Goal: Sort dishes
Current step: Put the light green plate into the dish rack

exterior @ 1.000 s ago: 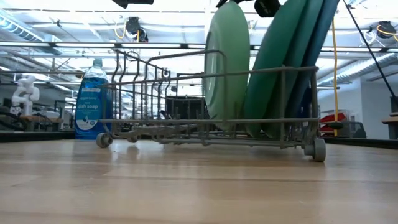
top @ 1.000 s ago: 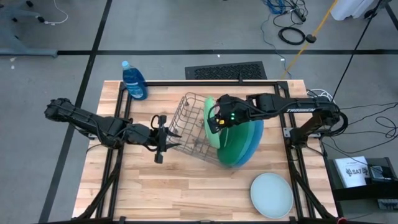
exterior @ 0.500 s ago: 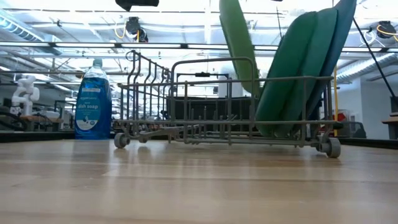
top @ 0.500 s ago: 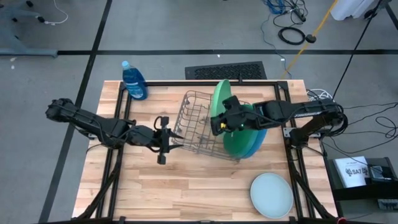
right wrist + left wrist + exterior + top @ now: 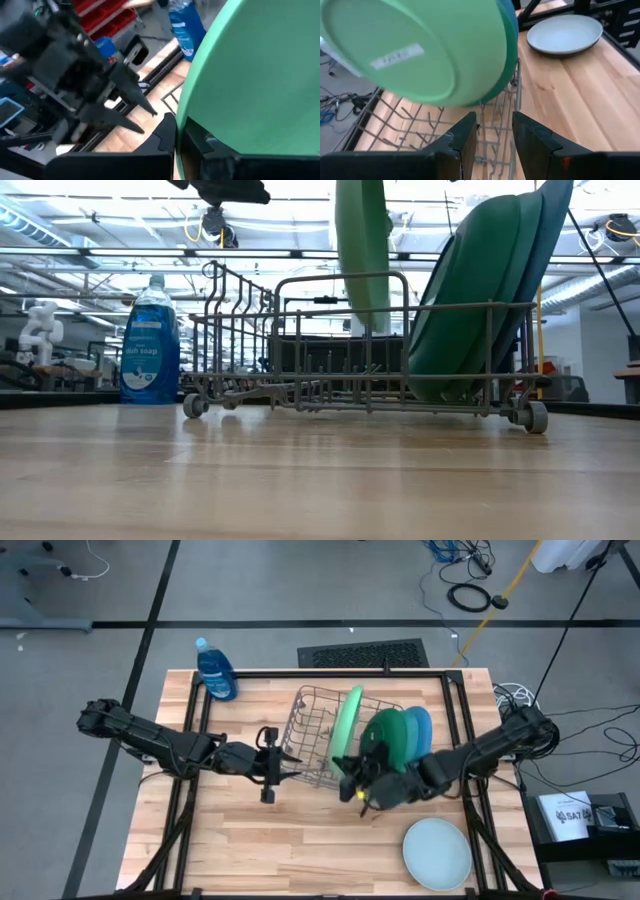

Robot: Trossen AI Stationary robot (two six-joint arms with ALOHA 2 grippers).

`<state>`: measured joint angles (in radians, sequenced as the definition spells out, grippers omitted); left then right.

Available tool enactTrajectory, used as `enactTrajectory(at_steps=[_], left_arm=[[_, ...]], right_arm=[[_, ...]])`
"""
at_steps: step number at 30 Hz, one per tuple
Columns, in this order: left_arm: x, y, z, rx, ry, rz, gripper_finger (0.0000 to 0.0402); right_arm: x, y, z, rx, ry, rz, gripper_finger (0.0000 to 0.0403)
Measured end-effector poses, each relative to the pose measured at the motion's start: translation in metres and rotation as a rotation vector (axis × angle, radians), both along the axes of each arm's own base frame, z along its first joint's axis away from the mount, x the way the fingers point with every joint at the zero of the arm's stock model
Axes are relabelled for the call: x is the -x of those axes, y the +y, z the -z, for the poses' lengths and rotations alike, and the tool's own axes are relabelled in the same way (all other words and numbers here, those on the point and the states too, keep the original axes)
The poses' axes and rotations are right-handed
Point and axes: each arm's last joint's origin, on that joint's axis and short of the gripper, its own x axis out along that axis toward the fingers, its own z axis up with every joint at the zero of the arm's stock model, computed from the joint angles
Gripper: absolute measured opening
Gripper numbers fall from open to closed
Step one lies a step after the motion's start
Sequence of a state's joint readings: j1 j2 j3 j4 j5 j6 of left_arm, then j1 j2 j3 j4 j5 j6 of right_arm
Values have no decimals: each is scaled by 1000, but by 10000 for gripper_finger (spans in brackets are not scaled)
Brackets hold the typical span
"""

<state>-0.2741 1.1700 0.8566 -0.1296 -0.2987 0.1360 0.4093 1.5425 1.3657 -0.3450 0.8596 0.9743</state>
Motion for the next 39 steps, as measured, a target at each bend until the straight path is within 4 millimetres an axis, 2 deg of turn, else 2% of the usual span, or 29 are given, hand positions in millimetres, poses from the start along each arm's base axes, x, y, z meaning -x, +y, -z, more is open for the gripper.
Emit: enactTrajectory(at_steps=[5,17,27,39], left_arm=[[0,-1,-1,9,-12,15,127],[0,-1,-2,11,-15,15,127],[0,-1,-2,7,-15,17,127],[0,-1,-2,13,-12,39,127]], right_arm=[[9,17,35,108,-14,-20,0],[25,18,70,124,-25,-52,0],[26,24,66,243,-11,-100,0],[37,29,83,325,175,-168,0]])
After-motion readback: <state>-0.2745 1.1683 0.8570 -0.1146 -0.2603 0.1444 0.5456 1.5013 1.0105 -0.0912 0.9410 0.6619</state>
